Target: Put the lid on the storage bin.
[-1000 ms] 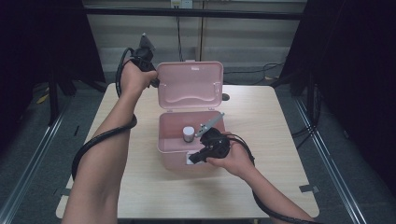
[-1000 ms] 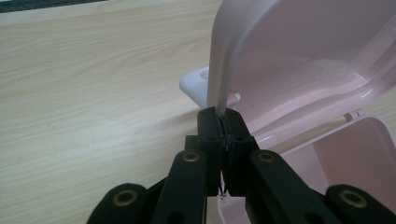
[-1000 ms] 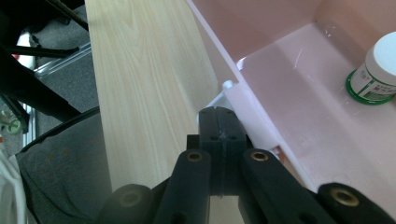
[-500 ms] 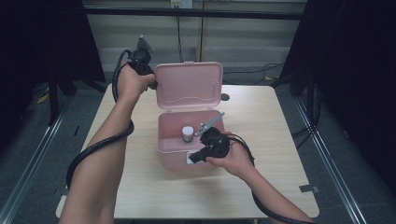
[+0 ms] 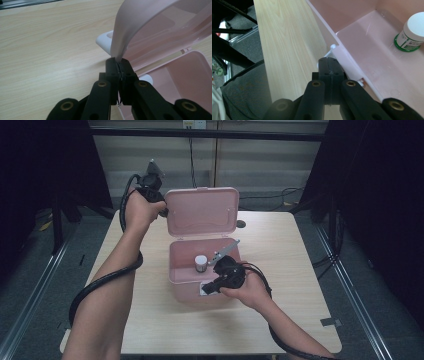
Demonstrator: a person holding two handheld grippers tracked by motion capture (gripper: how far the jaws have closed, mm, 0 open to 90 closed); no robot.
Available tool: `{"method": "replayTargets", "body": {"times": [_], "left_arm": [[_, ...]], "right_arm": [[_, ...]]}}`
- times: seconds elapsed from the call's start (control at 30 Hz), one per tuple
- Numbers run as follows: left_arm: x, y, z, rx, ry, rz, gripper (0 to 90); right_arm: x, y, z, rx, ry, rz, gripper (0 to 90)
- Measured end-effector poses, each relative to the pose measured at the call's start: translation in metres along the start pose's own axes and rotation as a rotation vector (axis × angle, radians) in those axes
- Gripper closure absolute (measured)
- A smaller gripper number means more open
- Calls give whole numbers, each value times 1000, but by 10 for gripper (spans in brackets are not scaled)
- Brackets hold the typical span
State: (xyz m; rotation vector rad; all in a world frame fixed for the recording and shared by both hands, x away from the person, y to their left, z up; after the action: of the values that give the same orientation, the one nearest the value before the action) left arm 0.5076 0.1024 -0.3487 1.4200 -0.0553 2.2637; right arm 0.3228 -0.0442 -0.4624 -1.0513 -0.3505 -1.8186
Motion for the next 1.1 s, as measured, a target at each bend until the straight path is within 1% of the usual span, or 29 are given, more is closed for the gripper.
{"method": "replayTargets", "body": {"times": [0.03, 0.07, 0.17, 0.27, 0.5, 0.57, 0.73, 0.77, 0.8, 0.97, 1.1], "left_arm": [[0, 0, 0, 1, -2, 2, 878], [1, 0, -1, -7, -5, 4, 878], [1, 2, -1, -2, 1, 2, 878], [2, 2, -3, -13, -2, 4, 878], [4, 4, -4, -12, 1, -1, 876], [5, 4, -5, -23, -1, -1, 876], [6, 6, -8, -23, 3, -1, 874], [6, 7, -8, -23, 6, -6, 874], [7, 7, -9, -16, 8, -8, 873], [9, 8, -13, -27, 7, -8, 872], [10, 9, -15, -26, 9, -4, 871]], "right_arm": [[0, 0, 0, 2, 0, -1, 900], [0, 0, 0, 1, 0, -1, 900], [-1, 0, 1, -4, -1, -3, 900], [-1, 0, 1, -9, -5, -6, 900], [-3, -1, 5, -5, -10, -15, 900], [-3, -2, 5, -9, -14, -13, 900], [-4, -2, 6, -6, -17, -15, 900], [-4, -2, 6, -8, -18, -15, 900], [-4, -2, 6, -8, -19, -14, 900], [-5, -2, 7, -7, -16, -19, 900], [-5, -2, 7, -10, -18, -21, 900]]}}
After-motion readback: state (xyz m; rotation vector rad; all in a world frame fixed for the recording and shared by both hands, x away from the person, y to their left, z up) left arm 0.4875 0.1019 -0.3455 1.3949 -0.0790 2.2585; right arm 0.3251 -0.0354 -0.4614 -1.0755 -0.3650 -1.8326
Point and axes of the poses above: each handheld gripper's, and its own axes: x roughly backward along the jaws, z roughly out of its top, y roughly to its right, the point moved 9 cm from there along -x, roughly forward along the jaws, and after that the axes turned 4 degrees about -z, right-handed, at the moved point
